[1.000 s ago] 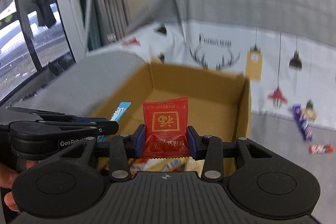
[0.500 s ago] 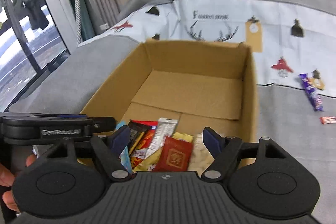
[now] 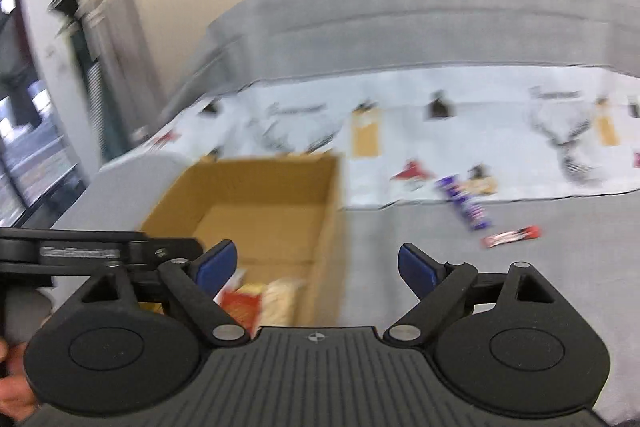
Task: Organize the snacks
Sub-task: 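Open both tools to release the packs into the box, then grasp the purple candy stick with the left tool while the right tool grasps the red Nescafé stick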
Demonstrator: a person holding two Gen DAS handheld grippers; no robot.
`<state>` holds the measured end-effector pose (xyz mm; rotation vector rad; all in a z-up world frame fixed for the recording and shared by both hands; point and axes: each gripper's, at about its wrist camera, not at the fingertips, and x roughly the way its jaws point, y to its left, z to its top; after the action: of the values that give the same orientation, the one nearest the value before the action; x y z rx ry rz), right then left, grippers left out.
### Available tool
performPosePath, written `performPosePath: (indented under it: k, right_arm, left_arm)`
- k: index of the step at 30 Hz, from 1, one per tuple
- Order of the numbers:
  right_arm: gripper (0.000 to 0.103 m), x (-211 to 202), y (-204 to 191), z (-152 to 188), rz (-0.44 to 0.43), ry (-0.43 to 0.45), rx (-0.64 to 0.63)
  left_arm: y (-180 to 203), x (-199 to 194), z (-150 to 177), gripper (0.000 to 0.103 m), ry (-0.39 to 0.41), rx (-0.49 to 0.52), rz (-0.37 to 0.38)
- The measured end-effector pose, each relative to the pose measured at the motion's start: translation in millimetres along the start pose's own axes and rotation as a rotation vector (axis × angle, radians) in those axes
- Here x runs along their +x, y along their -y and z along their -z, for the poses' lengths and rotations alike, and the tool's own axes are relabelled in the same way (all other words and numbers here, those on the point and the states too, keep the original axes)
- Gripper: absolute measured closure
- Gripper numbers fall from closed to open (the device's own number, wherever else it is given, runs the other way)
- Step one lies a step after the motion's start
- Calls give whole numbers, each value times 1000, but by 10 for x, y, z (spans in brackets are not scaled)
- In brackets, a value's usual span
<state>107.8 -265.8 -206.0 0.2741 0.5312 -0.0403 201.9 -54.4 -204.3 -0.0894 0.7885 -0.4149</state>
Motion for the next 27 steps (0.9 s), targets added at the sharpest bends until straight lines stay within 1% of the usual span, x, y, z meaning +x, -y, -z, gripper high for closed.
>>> performPosePath:
  k: [3,5,8,10,12,13,14,16,18,19,20,21,22,24,26,27]
  right_arm:
    - [28,15,306,-131,43,40,38]
    - [30,82,529,-182,50,56,67]
    - [33,306,874,-219,104,63,88]
    - [37,502,1131,-211,96,65,121]
    - [44,726,1401,-191,111,62,157]
    - [45,842,1529,-171,114,61,176]
    - [47,957,1639,-143,113,55,194]
    - [49,1183,1896,-79,121,38,204]
    - [51,1428,2148,-9,147,4,218]
    - [53,1580,2272,32,154,-29,225]
    - [58,1704,2362,61,163,-60,231]
    - [61,1840,2476,101,170,-96,246]
    - [61,1977,2592,148,163,-126,259]
    - [61,2166,2745,198,176,-169,287]
    - [61,2354,2858,218,166,-193,328]
    - [61,2433,2876,223,165,-204,335]
  left_arm:
    - [290,166,-127,7,15,29,13]
    - [504,364,-215,7,19,41,17]
    - [799,761,-346,7,16,26,18]
    - [968,1113,-401,8,22,26,29]
    - [1093,1459,-422,11,26,30,37]
    - [1158,1654,-421,13,20,35,40]
    - [1205,1844,-420,18,5,36,38]
    - [1262,2221,-411,23,-31,20,49]
    - [1301,2554,-392,31,-62,-1,63]
    - [1324,2722,-381,32,-77,-1,68]
    - [1345,2864,-366,33,-88,2,69]
    - [1370,3014,-355,33,-97,2,67]
    - [1378,3161,-348,33,-111,-8,66]
    - [1375,3469,-359,33,-155,-68,72]
    - [1354,3735,-374,35,-172,-138,94]
    - [1365,3845,-383,36,-175,-155,95]
